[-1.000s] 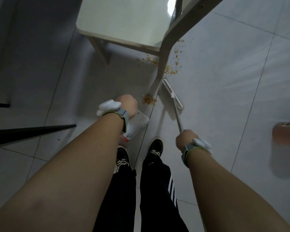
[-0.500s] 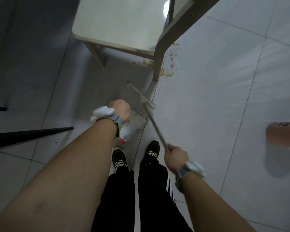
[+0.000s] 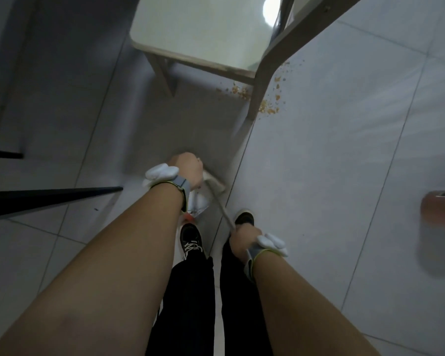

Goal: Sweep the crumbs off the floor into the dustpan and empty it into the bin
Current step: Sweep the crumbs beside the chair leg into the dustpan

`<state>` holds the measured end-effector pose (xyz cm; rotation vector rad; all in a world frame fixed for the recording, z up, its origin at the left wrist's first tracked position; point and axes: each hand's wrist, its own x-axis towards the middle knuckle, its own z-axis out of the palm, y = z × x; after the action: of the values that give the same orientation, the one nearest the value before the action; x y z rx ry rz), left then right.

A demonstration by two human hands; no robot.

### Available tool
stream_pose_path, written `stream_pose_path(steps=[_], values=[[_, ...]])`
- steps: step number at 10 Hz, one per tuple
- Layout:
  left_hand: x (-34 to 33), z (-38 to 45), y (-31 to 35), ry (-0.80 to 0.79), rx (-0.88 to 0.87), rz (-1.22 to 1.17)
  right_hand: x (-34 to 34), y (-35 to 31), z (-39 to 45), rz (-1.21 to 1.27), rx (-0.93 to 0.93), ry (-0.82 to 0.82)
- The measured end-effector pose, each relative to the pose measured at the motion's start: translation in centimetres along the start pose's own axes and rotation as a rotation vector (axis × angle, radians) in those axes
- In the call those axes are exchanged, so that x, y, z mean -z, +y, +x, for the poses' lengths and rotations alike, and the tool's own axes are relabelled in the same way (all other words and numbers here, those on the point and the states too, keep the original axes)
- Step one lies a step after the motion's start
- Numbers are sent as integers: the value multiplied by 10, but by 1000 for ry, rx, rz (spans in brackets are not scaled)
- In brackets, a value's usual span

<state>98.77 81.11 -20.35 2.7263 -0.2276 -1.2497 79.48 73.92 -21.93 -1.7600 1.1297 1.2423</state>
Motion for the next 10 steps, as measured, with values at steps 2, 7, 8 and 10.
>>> stream_pose_path(steps=[2, 7, 8, 10], values=[[7, -7, -16, -29, 4, -21, -11, 30, -19, -114, 80, 124], [27, -33, -67, 30, 108, -297, 108, -101, 33, 38, 134, 430], [26, -25, -67, 22, 142, -325, 117, -130, 58, -42, 192, 463], [29, -11, -64, 20, 118, -267, 157, -176, 106, -102, 187, 424]])
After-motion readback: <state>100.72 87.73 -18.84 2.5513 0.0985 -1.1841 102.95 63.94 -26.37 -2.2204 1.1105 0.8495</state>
